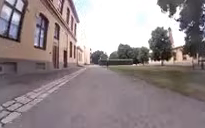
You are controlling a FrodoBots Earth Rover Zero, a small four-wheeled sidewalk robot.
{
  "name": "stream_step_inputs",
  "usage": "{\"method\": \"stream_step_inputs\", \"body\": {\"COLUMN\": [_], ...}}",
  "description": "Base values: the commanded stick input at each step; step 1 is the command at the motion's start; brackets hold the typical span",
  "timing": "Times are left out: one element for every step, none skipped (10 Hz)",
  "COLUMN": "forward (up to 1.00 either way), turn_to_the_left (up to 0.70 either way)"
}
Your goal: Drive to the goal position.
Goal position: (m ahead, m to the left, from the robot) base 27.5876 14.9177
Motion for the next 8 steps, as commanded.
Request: {"method": "stream_step_inputs", "body": {"forward": [0.85, 0.85, 0.85, 0.85, 0.85, 0.85, 0.85, 0.85], "turn_to_the_left": [0.01, 0.01, 0.01, 0.01, 0.01, 0.01, 0.01, 0.01]}}
